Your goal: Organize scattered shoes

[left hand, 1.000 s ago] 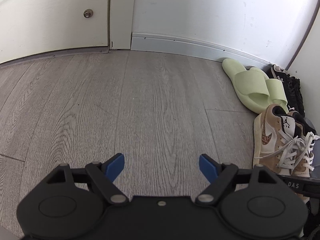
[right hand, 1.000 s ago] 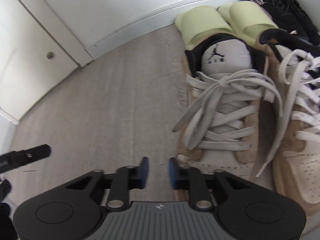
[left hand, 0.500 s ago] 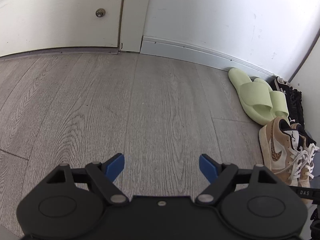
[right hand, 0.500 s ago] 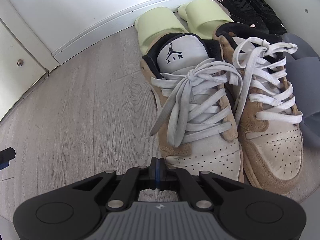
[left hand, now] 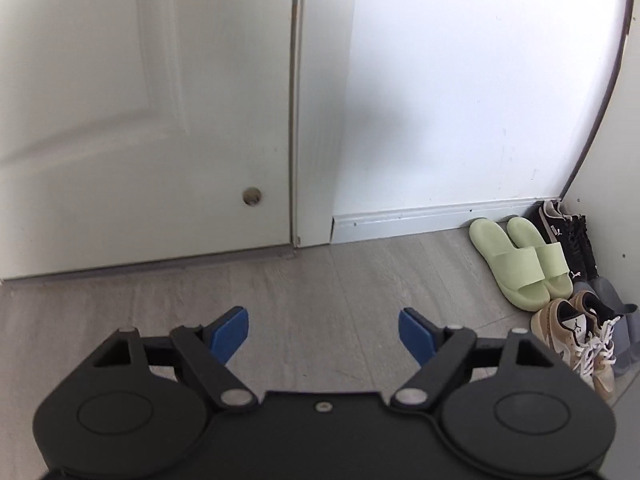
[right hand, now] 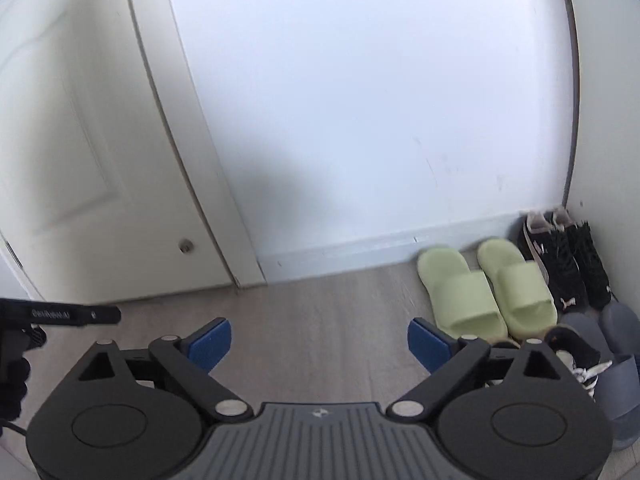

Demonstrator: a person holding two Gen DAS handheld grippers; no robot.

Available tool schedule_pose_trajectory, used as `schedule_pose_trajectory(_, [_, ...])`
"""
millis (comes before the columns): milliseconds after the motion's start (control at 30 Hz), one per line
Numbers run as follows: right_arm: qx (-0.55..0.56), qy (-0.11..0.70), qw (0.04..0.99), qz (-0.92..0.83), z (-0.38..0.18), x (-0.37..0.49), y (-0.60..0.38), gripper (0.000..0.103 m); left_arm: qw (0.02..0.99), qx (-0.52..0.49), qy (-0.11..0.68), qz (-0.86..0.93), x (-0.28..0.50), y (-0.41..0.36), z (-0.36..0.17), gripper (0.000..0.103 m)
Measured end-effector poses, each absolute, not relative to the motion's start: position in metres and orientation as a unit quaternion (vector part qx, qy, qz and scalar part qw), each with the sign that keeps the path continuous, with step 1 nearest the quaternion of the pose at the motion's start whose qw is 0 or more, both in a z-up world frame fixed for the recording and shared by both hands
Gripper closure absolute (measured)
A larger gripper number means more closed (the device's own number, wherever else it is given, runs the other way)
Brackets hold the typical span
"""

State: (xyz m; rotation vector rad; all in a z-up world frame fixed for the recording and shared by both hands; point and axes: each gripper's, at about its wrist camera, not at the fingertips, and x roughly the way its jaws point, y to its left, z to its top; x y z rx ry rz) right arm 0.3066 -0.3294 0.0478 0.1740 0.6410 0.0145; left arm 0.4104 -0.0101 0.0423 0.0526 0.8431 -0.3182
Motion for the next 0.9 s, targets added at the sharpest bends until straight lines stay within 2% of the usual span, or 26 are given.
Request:
schedule_pose_trajectory(100, [0.069, 0.315, 0.947, -0.002, 0.112, 0.29, -0.286, 0.0, 0.902, 0.022, 0.406, -0.149, 0.399, 0.032, 0.093, 0.017])
schedule_pose_trajectory(233, [0.023, 0.302, 0.953, -0.016, 0.158, 0.242, -0.219, 0.0, 0.911, -0.015, 0.386, -0.142, 0.355, 0.076, 0.134, 0.015])
schedule_pose_trajectory(433, [0.013, 0.278, 0.959, -0.052, 0.156, 0.146, -0.173, 0.0, 0.934, -0.026, 0.343, -0.097, 0.259, 0.098, 0.142, 0.011])
schedule_pose_trajectory(533, [-0.022, 0.282, 0.958, -0.052, 0.144, 0.095, -0.164, 0.0, 0.935, -0.033, 0.346, -0.067, 0.188, 0.104, 0.144, 0.011])
schedule_pose_trajectory(667, [-0.01, 0.303, 0.951, -0.052, 0.139, 0.044, -0.163, 0.0, 0.936, -0.028, 0.351, -0.01, 0.086, 0.115, 0.148, 0.011])
schedule_pose_trajectory(900, [-0.023, 0.287, 0.957, -0.021, 0.149, -0.027, -0.155, 0.0, 0.941, -0.039, 0.335, 0.009, -0.008, 0.126, 0.156, 0.011])
